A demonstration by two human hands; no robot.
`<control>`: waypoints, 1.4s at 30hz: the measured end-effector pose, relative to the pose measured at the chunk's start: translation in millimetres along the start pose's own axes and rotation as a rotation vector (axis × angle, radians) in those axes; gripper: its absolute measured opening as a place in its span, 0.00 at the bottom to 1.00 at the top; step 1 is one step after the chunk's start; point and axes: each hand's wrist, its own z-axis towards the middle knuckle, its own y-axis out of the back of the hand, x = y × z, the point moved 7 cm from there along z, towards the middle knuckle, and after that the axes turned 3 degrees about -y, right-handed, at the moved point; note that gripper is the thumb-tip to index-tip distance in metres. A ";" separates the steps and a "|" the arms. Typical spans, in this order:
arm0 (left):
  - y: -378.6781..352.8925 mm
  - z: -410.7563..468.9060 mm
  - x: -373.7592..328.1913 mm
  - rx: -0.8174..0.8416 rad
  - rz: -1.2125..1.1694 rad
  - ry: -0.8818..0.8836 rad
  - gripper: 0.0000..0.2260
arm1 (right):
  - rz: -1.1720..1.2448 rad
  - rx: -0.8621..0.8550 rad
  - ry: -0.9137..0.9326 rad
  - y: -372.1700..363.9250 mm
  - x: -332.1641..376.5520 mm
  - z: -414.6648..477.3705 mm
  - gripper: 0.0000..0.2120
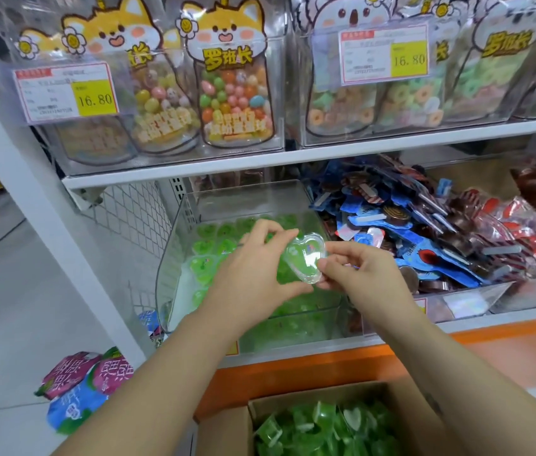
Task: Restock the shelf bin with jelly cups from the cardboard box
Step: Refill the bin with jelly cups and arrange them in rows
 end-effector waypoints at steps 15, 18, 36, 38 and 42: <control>3.3 32.0 30.2 -0.010 0.130 0.062 0.31 | -0.703 -0.148 0.271 20.1 17.7 10.1 0.12; -9.3 46.8 49.6 -0.006 0.072 0.136 0.31 | -1.070 -0.102 0.286 20.1 12.2 12.2 0.17; -79.5 82.0 44.3 0.338 0.297 0.075 0.34 | -1.013 -0.071 0.368 20.1 3.4 14.6 0.19; -81.7 84.5 44.8 0.353 0.312 0.076 0.34 | -1.014 -0.074 0.361 20.6 2.8 15.0 0.19; -84.2 87.6 44.0 0.349 0.342 0.063 0.34 | -1.015 -0.068 0.354 20.7 1.5 15.9 0.19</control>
